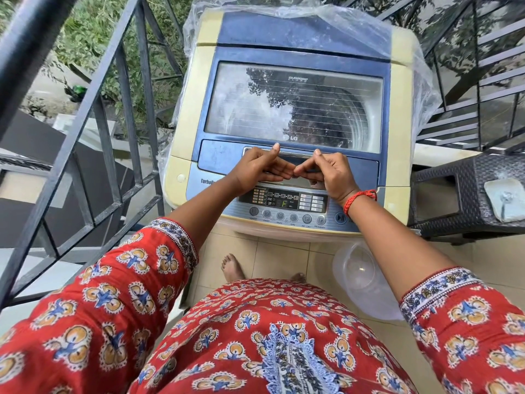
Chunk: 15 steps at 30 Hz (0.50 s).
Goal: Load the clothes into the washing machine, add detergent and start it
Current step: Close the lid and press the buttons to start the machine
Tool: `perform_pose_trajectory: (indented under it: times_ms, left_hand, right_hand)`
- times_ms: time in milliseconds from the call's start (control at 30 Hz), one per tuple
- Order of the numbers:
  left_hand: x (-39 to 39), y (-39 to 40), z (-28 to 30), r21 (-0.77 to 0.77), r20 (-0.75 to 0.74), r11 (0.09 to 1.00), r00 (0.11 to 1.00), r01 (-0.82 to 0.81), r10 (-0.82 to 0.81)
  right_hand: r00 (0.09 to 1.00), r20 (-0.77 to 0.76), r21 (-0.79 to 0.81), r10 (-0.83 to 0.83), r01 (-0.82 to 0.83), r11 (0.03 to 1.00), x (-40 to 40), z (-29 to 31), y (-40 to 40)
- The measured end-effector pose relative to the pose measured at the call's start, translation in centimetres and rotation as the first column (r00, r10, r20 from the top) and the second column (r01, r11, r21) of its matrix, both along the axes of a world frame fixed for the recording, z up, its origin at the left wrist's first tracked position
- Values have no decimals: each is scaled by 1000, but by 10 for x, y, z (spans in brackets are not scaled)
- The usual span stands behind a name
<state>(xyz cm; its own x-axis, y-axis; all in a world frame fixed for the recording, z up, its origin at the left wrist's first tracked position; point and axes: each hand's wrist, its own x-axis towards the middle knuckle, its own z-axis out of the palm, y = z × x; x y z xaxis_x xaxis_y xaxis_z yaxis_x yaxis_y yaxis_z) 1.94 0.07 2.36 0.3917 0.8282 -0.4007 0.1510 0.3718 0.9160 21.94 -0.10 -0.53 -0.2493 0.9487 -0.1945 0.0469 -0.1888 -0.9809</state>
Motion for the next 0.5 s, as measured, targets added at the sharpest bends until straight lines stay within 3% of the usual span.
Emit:
perform_pose_trajectory:
  times_ms: [500]
  left_hand:
    - [0, 0, 0, 18, -6, 1000, 1000, 14, -14]
  right_hand:
    - [998, 61, 0, 4, -4, 1000, 1, -2, -1]
